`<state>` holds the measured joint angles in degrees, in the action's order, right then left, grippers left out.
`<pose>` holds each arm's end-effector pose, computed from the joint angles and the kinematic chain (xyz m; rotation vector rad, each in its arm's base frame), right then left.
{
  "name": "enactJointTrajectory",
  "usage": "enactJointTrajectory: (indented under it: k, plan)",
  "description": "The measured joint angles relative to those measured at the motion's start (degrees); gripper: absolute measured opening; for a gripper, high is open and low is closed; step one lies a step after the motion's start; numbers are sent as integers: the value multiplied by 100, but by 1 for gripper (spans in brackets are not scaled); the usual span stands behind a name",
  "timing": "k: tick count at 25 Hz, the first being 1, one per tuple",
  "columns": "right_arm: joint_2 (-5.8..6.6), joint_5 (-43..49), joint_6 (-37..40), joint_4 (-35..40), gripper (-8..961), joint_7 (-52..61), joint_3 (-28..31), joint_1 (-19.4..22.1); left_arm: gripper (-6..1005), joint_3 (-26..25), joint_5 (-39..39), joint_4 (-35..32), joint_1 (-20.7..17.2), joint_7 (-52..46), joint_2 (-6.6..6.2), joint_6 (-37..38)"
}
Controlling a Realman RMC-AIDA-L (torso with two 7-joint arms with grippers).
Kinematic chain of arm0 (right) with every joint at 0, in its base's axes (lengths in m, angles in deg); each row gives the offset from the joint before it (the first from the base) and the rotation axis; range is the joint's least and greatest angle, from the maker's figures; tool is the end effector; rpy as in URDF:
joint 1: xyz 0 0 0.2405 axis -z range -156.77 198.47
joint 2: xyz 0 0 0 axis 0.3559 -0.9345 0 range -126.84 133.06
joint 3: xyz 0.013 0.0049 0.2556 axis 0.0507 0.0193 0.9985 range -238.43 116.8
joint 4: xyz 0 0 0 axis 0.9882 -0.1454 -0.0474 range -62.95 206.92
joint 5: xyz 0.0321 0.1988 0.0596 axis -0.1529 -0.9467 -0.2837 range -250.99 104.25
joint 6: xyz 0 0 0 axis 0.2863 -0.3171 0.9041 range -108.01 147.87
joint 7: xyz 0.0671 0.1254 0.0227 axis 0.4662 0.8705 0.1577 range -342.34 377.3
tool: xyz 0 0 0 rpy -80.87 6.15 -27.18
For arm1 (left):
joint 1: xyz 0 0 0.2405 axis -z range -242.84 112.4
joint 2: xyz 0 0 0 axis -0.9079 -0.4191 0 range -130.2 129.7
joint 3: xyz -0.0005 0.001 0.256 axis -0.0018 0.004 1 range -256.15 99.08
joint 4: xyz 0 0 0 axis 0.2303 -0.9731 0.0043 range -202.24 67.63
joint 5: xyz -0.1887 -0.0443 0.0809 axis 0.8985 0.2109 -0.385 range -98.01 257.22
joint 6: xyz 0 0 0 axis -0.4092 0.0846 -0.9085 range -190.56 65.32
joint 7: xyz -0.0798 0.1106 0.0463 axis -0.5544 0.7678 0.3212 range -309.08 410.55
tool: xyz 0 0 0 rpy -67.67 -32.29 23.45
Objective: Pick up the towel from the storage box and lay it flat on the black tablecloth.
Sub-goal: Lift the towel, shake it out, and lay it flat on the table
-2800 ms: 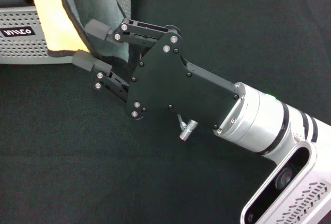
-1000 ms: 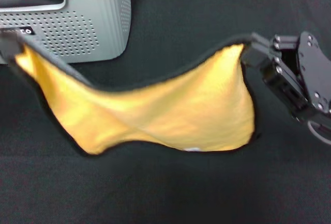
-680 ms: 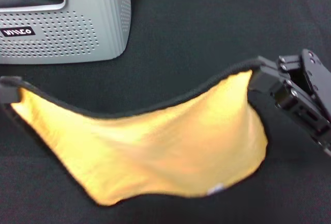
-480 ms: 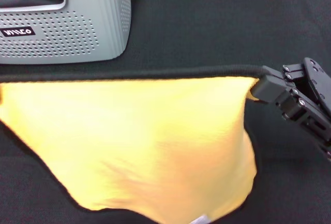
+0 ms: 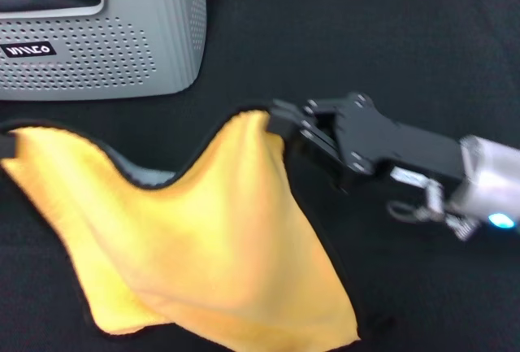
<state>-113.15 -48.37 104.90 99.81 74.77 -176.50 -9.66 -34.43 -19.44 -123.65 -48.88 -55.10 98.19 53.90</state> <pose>0.1592 0.2922 -0.0671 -2.6597 0.3961 1.5208 -0.2870 0.2592 0.1792 -2.8252 -0.8541 -0.6174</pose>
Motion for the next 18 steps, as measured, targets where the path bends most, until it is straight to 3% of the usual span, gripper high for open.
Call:
enactJointTrajectory:
  k: [3, 6, 18]
  plan:
    - [1, -39, -661, 63, 19, -161, 23, -250, 12, -944, -1175, 297, 536, 353, 381, -21]
    - [0, -49, -1221, 16, 20, -179, 80, -466, 12, -1452, -1934, 373, 885, 532, 591, -344]
    - [2, -49, -2411, -517, 24, -250, 383, -852, 12, -1449, -2728, 615, 1383, 373, 814, -2015]
